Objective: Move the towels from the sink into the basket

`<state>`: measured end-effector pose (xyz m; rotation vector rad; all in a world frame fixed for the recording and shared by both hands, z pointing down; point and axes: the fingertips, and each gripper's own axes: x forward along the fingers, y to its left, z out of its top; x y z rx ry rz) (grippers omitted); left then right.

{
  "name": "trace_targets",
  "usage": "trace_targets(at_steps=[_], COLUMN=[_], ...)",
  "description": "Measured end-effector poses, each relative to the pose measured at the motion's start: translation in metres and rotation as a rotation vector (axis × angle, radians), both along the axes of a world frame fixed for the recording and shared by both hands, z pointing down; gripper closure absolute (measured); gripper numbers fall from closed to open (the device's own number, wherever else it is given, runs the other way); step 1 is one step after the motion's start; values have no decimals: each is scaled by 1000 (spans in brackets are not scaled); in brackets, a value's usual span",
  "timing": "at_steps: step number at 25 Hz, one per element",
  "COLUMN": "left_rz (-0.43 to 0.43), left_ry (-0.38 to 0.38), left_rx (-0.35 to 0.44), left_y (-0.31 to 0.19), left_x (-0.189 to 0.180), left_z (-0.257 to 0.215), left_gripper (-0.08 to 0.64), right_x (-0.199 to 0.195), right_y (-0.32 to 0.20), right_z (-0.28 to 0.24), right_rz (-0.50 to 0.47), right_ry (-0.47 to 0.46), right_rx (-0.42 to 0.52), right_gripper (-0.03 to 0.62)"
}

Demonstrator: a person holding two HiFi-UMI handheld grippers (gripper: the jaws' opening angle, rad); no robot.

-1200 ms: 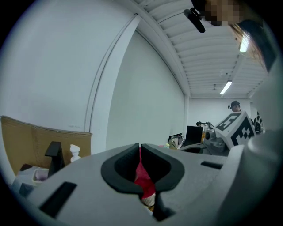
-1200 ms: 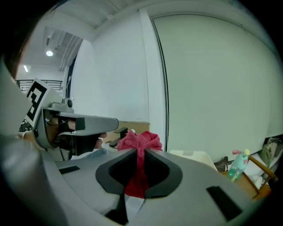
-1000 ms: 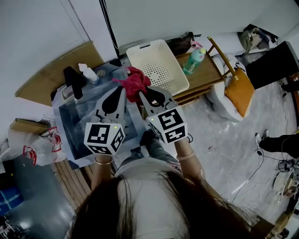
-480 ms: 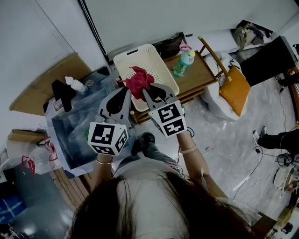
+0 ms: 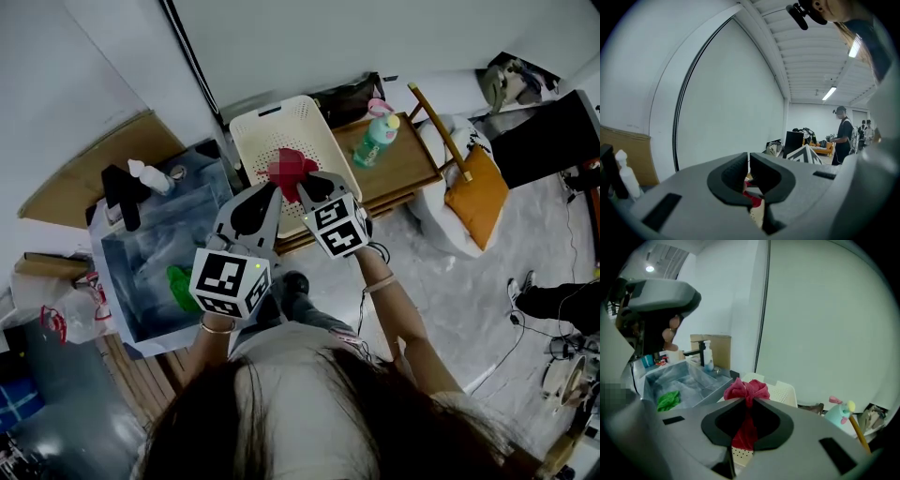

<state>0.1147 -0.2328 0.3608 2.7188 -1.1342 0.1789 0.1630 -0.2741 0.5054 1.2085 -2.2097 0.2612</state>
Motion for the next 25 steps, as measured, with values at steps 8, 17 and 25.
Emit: trace_targets(at_steps=[8,17,25], left_rz=[-29,-78,-116], left_ry=[-9,-26,-35], left_rx=[-22,-43,-44], left_y=[-8,-16,-18], left_x=[4,-5,-18], left_z=[8,16,17], left_gripper=[551,551,551], right_x=[-2,-2,-7], right_y=[-24,-47,-47], right_z=[60,118,127], right_rz=[-87,-171,-139], right_ry=[101,226,173], right_rx=[-134,-275,-306], right_gripper=[529,523,452])
